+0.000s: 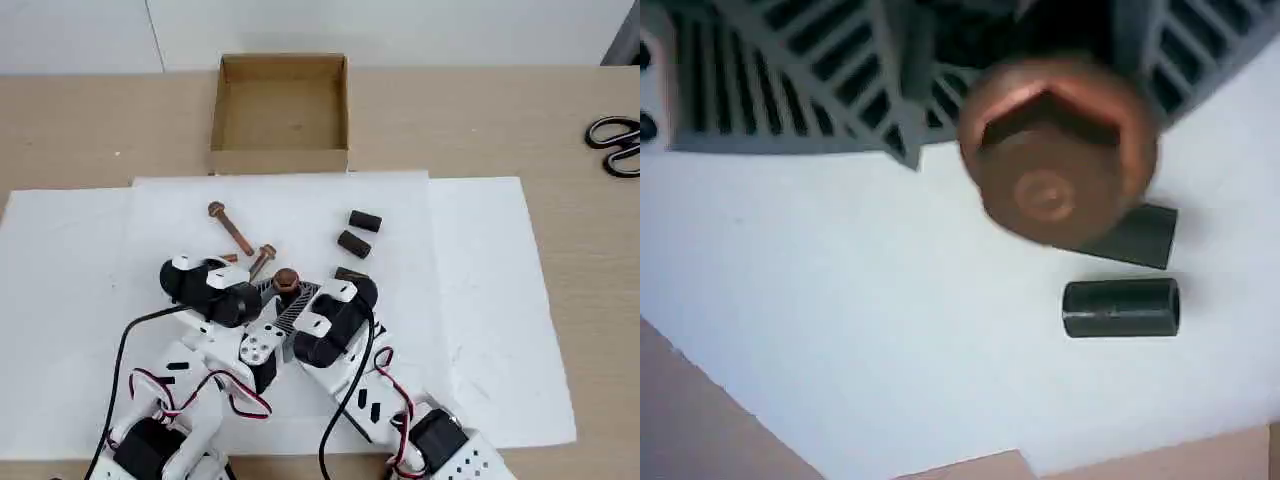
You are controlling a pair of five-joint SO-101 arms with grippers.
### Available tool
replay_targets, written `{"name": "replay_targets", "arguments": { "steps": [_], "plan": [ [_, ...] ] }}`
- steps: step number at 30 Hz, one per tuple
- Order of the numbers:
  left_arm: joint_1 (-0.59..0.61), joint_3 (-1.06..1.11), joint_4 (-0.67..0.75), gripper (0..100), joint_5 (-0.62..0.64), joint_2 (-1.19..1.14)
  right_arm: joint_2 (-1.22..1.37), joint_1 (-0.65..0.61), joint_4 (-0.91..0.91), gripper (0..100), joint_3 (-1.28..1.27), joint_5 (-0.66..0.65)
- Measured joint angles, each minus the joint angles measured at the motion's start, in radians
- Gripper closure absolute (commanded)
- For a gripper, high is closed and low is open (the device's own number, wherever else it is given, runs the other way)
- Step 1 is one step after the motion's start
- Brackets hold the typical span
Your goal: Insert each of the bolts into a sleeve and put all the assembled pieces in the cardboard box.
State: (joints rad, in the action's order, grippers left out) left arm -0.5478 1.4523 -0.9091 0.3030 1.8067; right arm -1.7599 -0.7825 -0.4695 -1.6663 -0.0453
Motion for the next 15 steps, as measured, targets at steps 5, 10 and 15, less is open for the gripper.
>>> {"name": "replay_targets", "arguments": {
  "steps": [5, 10, 15],
  "plan": [
    [0.04, -0.006, -0.005, 87, -0.046, 0.0, 0.0, 0.0, 0.0, 99.6, 0.0, 0.0],
    [0.117, -0.005, -0.009, 87, -0.137, -0.002, 0.0, -0.005, 0.002, 99.6, 0.0, -0.002],
    [0.12, -0.008, -0.009, 87, -0.149, -0.002, 0.0, -0.005, 0.002, 99.6, 0.0, -0.002]
  ]
}}
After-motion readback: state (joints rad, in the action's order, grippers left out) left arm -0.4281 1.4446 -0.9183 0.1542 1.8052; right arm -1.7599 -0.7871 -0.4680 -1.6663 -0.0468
